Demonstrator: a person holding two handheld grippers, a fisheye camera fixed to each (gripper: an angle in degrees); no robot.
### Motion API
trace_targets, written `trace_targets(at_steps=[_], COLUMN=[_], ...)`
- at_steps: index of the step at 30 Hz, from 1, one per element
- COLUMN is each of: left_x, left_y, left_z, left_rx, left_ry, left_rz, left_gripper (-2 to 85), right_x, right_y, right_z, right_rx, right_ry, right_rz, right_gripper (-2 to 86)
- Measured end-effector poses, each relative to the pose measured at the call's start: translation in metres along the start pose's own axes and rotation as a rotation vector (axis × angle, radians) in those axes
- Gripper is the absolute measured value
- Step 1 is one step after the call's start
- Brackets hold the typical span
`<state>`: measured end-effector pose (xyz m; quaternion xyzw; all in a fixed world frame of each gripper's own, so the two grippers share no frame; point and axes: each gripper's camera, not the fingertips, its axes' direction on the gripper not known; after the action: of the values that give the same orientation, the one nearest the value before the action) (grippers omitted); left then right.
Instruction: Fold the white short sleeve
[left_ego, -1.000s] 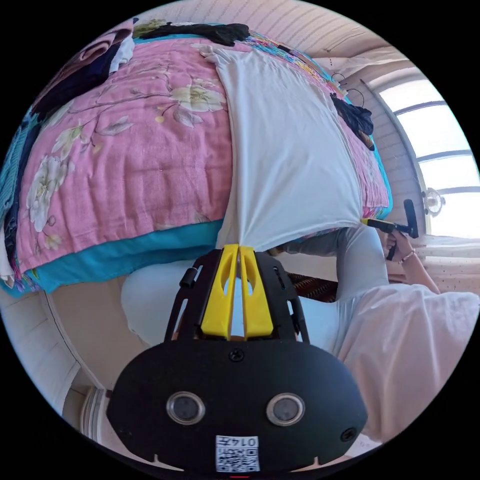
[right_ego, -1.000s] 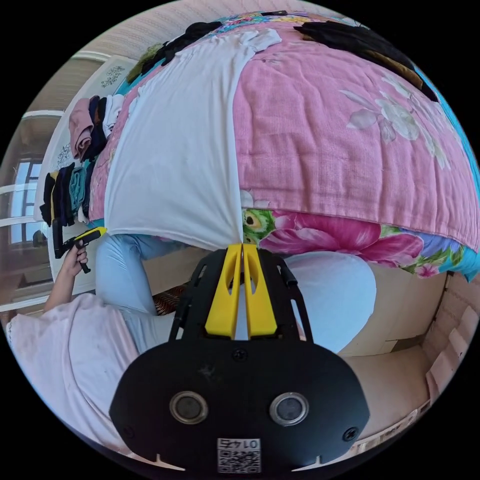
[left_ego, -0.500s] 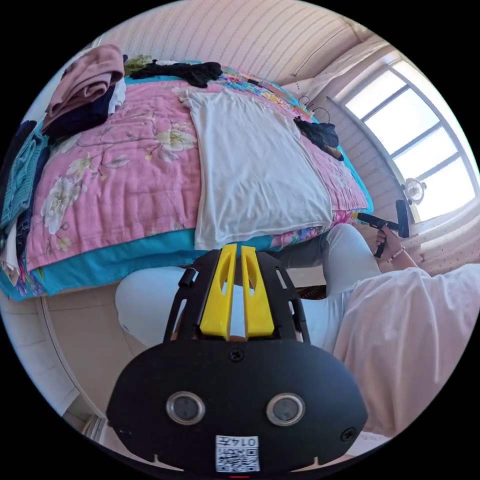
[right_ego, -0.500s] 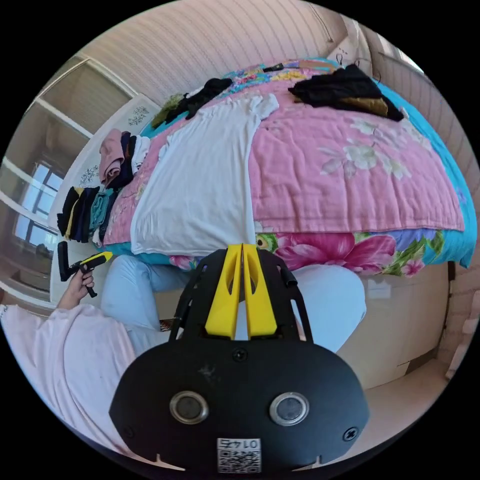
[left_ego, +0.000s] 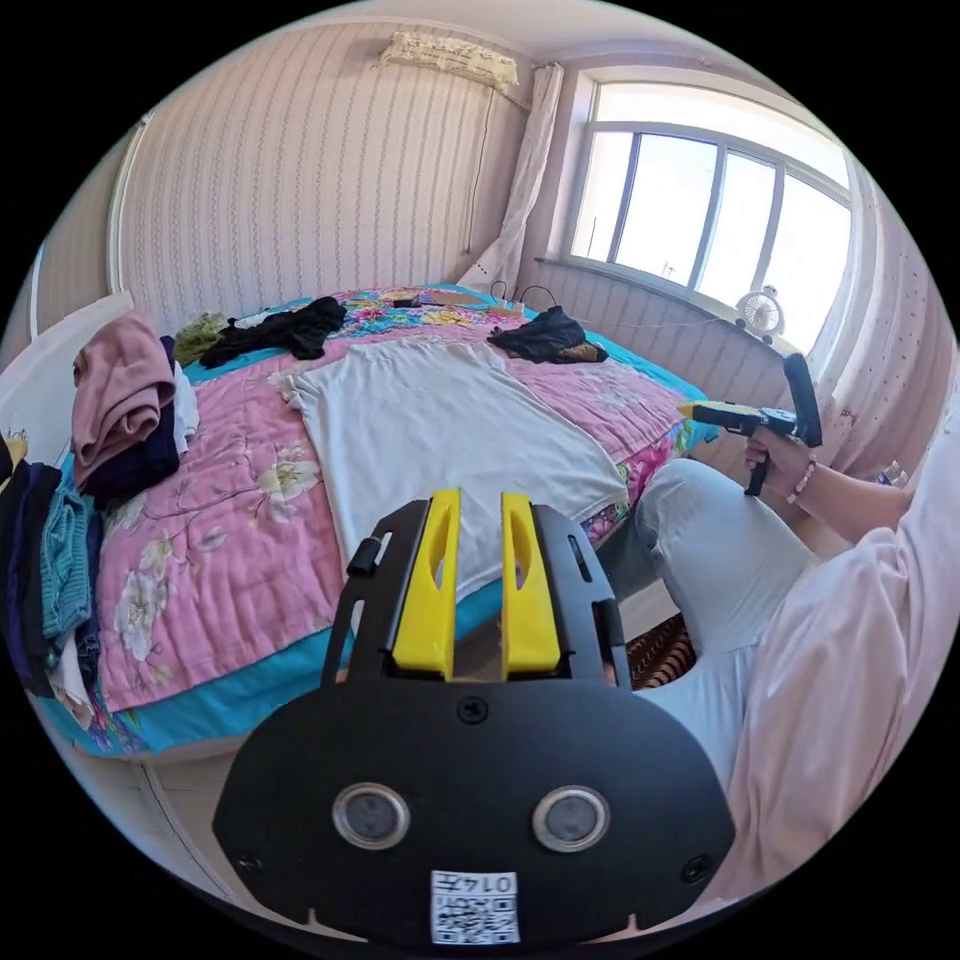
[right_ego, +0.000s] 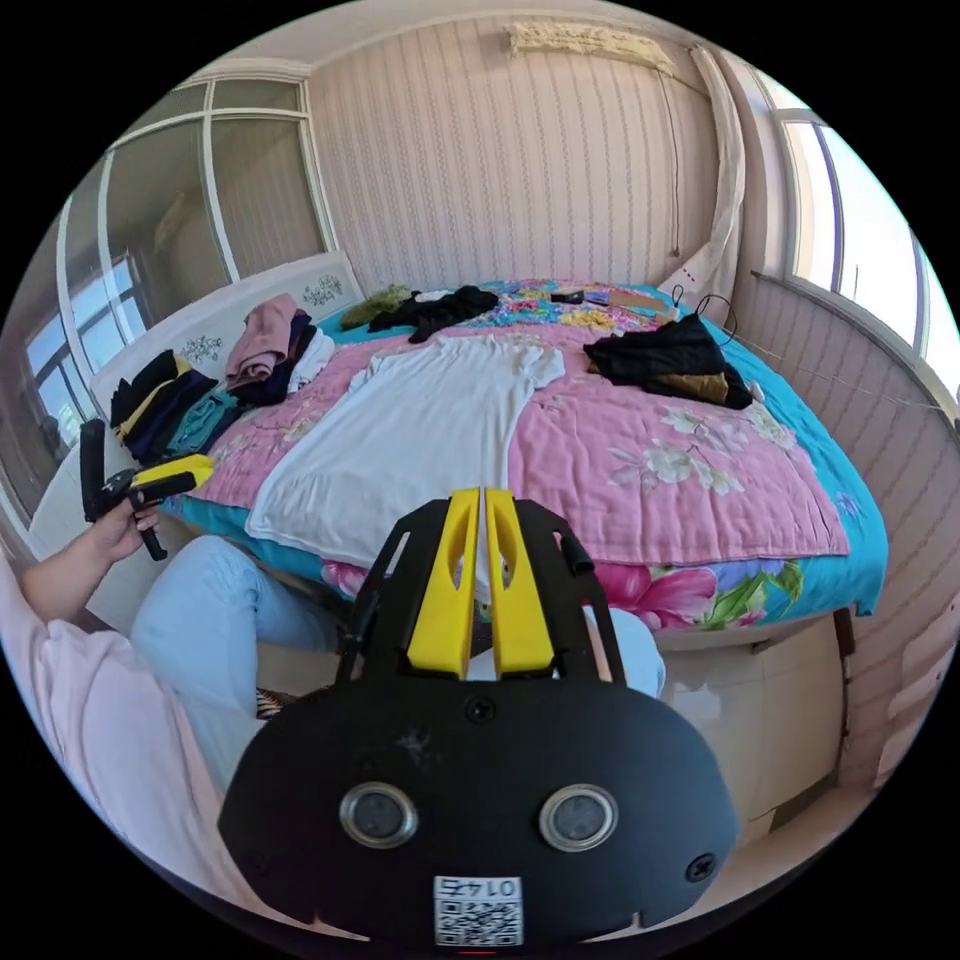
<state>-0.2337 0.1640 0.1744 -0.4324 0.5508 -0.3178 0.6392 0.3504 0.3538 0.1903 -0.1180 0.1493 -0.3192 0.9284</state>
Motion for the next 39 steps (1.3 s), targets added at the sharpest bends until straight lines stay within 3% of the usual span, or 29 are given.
trace_targets(at_steps=[2, 9, 13, 20, 31, 35, 39], left_x=[0.004, -0.015, -0.033, -0.061, -0.025, -0.031, -0.067], left_y=[-0.011, -0.091, -0.176, -0.296, -0.441, -0.45, -0.453], left_z=[0.018, 0.113, 0.213, 0.41, 0.63, 0.706, 0.685], left_rx=[0.019, 0.09, 0.098, -0.06, -0.268, -0.448, -0.346], left_ry=[-0.002, 0.127, 0.175, 0.195, 0.277, 0.302, 0.344], left_rz=[0.048, 0.079, 0.134, 0.141, 0.146, 0.112, 0.031], left_gripper=[5.2, -0.3, -0.4, 0.5, 6.7, 0.5, -0.7], right_x=[-0.001, 0.025, 0.049, 0.105, 0.15, 0.162, 0.172], right_y=[-0.007, -0.063, -0.129, -0.226, -0.268, -0.292, -0.312], right_z=[0.002, 0.069, 0.126, 0.231, 0.237, 0.24, 0.241], right_rx=[0.082, 0.017, 0.034, -0.093, -0.28, -0.301, -0.271], right_ry=[-0.015, -0.132, -0.081, -0.077, -0.097, -0.099, -0.151], right_rz=[-0.028, 0.081, 0.076, 0.204, 0.279, 0.267, 0.321], right_gripper=[1.3, 7.7, 7.9, 13.4, 13.3, 13.2, 13.2])
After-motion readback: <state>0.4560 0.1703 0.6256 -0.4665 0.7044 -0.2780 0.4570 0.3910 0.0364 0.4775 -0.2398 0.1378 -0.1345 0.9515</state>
